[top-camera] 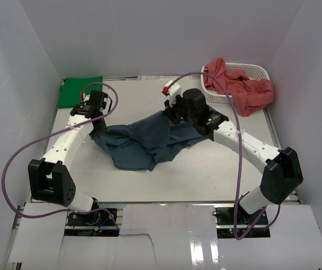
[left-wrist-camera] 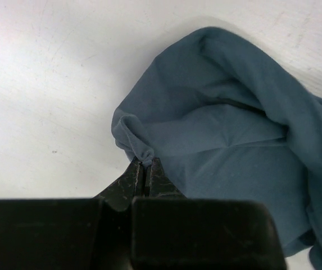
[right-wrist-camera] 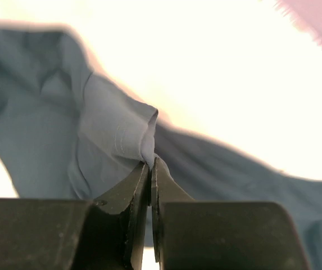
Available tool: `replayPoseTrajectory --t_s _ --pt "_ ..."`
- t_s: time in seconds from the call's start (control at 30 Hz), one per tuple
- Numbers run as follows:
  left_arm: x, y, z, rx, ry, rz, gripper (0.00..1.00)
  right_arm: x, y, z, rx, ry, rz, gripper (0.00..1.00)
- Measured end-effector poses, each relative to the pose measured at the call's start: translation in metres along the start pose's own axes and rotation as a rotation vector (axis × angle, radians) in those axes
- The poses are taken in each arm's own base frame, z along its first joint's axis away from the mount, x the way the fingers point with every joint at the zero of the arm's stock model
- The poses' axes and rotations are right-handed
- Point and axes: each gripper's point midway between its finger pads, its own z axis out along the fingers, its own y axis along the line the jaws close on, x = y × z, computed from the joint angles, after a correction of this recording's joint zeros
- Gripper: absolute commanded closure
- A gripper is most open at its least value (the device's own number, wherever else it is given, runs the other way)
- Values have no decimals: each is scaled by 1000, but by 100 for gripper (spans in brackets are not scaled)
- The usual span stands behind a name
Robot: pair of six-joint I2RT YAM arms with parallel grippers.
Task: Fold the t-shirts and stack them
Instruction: Flatten out the tshirt
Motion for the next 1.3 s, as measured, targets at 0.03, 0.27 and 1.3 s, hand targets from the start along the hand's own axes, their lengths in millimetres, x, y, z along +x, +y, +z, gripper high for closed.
replayPoseTrajectory --t_s 0.03,0.27,1.3 --pt "-3 -1 -2 11 -10 -2 100 -18 -8 -5 18 -19 2 92" --pt "-41 -12 -38 132 -138 -43 100 -129 -85 -45 165 -146 25 92" --pt "-131 -46 -209 686 -715 140 100 -183 -197 -293 521 -363 313 92"
